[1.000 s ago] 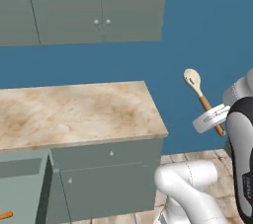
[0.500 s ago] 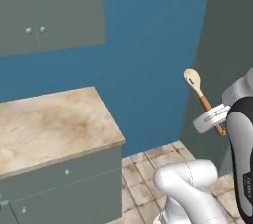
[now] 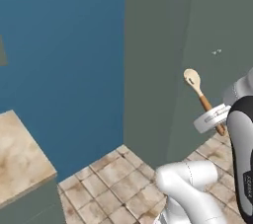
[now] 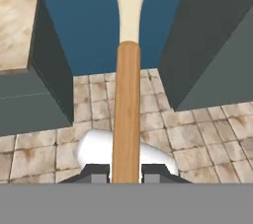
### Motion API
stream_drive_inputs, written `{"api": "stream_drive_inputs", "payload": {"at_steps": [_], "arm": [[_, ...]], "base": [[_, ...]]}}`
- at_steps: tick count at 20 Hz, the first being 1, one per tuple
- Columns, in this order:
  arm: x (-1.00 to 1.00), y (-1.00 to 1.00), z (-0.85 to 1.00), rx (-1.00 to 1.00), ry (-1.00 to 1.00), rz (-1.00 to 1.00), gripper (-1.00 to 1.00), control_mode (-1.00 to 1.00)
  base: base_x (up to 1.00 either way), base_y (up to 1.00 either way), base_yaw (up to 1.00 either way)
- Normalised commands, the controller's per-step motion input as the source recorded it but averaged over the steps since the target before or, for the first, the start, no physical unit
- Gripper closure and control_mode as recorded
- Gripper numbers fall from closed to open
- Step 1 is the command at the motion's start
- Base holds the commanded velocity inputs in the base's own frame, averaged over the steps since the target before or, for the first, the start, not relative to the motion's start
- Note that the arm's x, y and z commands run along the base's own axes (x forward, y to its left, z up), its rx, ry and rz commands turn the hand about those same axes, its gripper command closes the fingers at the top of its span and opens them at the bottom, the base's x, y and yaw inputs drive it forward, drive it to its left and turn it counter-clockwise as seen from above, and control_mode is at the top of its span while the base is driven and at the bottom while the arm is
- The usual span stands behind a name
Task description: Organize the utensils by type. Pick up the wooden spoons from the counter and place them in the open cabinet. Then pick up the metallic utensils from the counter and place them in the open drawer.
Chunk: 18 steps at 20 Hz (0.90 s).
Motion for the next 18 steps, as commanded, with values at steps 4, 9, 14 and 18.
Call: {"api": "stream_drive_inputs", "payload": {"at_steps": [4, 9, 14, 18], "arm": [[0.0, 0.0, 0.0, 0.0, 0.0, 0.0, 1.0, 1.0], [0.0, 0.0, 0.0, 0.0, 0.0, 0.0, 1.0, 1.0], [0.0, 0.0, 0.0, 0.0, 0.0, 0.0, 1.0, 1.0], [0.0, 0.0, 0.0, 0.0, 0.0, 0.0, 1.0, 1.0]], "base": [[0.0, -0.76, -0.57], [-0.01, -0.78, -0.56], [0.02, -0.7, -0.51], [0.25, -0.47, -0.49]]}}
